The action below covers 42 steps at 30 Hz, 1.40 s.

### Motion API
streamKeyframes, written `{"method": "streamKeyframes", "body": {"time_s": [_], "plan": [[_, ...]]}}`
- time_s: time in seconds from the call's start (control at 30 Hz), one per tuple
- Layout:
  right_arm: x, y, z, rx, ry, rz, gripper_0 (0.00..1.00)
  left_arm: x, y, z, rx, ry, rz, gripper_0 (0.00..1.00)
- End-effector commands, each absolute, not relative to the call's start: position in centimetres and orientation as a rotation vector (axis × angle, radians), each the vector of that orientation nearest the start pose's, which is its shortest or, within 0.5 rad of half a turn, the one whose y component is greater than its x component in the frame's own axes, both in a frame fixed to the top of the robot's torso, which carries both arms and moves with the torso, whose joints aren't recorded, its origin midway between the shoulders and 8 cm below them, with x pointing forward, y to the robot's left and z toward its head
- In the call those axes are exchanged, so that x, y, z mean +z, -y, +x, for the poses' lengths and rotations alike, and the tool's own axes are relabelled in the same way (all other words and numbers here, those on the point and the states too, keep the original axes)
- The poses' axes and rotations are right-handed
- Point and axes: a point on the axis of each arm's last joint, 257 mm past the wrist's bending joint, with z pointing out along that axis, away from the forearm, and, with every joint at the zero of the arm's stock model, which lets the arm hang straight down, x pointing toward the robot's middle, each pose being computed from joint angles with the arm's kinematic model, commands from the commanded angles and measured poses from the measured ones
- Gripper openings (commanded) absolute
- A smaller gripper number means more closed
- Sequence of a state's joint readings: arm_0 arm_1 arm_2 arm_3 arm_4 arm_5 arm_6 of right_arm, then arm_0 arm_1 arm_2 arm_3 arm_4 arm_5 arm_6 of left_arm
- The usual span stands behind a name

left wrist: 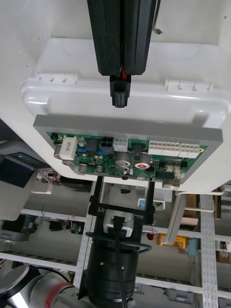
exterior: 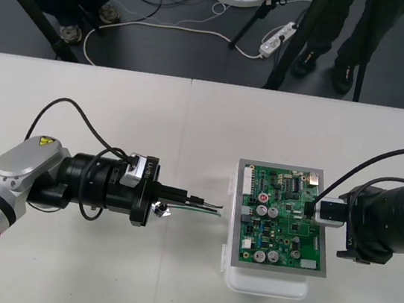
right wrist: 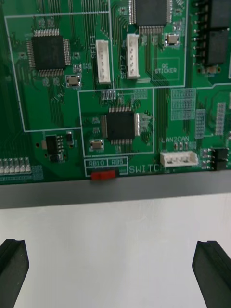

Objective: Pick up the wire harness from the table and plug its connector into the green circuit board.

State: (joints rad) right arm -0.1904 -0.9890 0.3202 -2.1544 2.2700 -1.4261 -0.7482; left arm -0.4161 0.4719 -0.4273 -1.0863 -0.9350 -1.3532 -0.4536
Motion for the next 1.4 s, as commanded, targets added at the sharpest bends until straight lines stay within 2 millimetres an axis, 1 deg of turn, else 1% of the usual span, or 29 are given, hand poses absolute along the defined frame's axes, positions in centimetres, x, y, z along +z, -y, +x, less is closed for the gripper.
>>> {"method": "streamKeyframes", "body": {"time_s": [0.03, 0.33, 0.63, 1.07, 1.4], "plan": [[-25.8, 24.8, 38.6, -0.274, -1.939, -1.927, 1.0, -21.6, 0.5, 35.5, -1.084, -0.922, 1.426, 0.0], [-25.9, 24.2, 38.4, -0.272, -1.894, -1.979, 1.0, -21.8, 1.4, 35.4, -1.08, -0.916, 1.454, 0.0], [-26.6, 23.7, 37.7, -0.259, -1.856, -2.039, 1.0, -21.9, 2.0, 35.5, -1.075, -0.92, 1.459, 0.0], [-26.4, 22.6, 37.7, -0.258, -1.79, -2.092, 1.0, -22.2, 4.0, 36.1, -1.057, -0.943, 1.44, 0.0], [-26.1, 22.1, 37.9, -0.248, -1.768, -2.089, 1.0, -22.5, 4.4, 35.9, -1.063, -0.952, 1.446, 0.0]]}}
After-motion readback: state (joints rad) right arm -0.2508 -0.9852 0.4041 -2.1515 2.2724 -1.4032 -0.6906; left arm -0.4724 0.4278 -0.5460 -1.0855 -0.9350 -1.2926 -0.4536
